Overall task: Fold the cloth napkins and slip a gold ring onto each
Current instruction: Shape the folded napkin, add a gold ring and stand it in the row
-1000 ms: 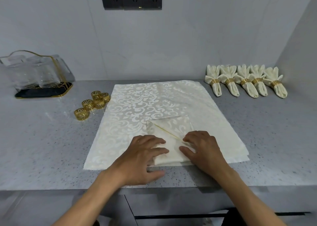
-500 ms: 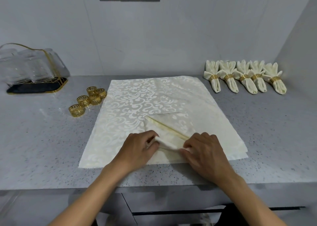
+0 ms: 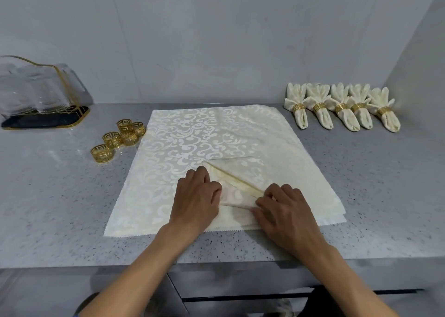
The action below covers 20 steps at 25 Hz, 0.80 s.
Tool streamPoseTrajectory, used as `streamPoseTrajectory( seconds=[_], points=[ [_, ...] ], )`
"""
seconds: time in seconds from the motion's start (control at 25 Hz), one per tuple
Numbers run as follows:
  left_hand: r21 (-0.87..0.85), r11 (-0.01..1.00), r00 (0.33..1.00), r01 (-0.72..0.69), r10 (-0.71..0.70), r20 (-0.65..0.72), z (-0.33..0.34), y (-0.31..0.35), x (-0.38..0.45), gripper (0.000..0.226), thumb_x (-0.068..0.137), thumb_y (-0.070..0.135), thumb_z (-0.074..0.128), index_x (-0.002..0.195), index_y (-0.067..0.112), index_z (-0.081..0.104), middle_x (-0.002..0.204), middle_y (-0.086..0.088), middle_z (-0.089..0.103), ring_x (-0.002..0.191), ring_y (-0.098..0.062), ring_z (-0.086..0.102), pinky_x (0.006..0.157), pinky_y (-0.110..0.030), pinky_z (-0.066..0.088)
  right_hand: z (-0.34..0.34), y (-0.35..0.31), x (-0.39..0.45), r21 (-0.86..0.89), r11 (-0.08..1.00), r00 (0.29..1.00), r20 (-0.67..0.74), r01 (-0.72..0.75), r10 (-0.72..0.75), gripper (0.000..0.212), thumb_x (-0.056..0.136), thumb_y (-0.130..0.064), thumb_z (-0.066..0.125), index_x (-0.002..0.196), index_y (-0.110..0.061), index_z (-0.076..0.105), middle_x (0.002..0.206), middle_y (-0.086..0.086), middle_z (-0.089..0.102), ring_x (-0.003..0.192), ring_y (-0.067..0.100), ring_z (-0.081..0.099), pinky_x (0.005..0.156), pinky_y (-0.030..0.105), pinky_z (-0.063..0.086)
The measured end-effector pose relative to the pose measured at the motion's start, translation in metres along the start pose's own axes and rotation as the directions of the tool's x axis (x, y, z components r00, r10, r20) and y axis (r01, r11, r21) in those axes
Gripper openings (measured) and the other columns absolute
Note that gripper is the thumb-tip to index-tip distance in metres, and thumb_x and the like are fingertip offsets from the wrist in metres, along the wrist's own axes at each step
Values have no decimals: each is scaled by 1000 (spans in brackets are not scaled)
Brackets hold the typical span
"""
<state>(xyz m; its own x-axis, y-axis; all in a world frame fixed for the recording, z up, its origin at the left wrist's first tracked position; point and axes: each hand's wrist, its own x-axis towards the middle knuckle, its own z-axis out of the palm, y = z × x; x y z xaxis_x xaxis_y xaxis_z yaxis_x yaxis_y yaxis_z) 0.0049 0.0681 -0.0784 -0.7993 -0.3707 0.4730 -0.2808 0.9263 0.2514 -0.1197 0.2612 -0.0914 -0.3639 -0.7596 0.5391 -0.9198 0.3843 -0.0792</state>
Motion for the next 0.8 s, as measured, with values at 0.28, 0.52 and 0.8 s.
streamPoseTrajectory(
  seconds=[0.28, 0.52, 0.8],
  points=[
    [147, 983, 953, -111, 63, 296, -20, 3, 25, 30, 92, 21, 46, 64, 15, 54, 68, 4, 40, 73, -20, 39, 65, -33, 23, -15, -33, 22, -173, 985, 999, 40, 24, -17, 11, 75, -22, 60, 65, -18, 59, 58, 0, 56, 61, 25, 50, 69, 40, 31],
    [-88, 996, 772, 3, 53, 633, -40, -18, 50, 28, 95, 29, 52, 76, 11, 60, 77, -7, 69, 68, -19, 61, 67, -36, 50, 2, -143, 18, 280, 948, 988, 73, -151, 135, 13, 86, -27, 55, 95, -21, 64, 64, -9, 63, 61, 16, 53, 65, 35, 42],
    [99, 989, 908, 110, -141, 394, -14, 20, -15, 61, 97, 60, 35, 143, 19, 39, 122, -3, 59, 106, -23, 56, 88, -36, 46, -30, 2, -5, 198, 966, 947, 242, 166, -213, 48, 64, -21, 45, 105, -27, 68, 114, -10, 65, 99, 18, 60, 76, 35, 47]
  ],
)
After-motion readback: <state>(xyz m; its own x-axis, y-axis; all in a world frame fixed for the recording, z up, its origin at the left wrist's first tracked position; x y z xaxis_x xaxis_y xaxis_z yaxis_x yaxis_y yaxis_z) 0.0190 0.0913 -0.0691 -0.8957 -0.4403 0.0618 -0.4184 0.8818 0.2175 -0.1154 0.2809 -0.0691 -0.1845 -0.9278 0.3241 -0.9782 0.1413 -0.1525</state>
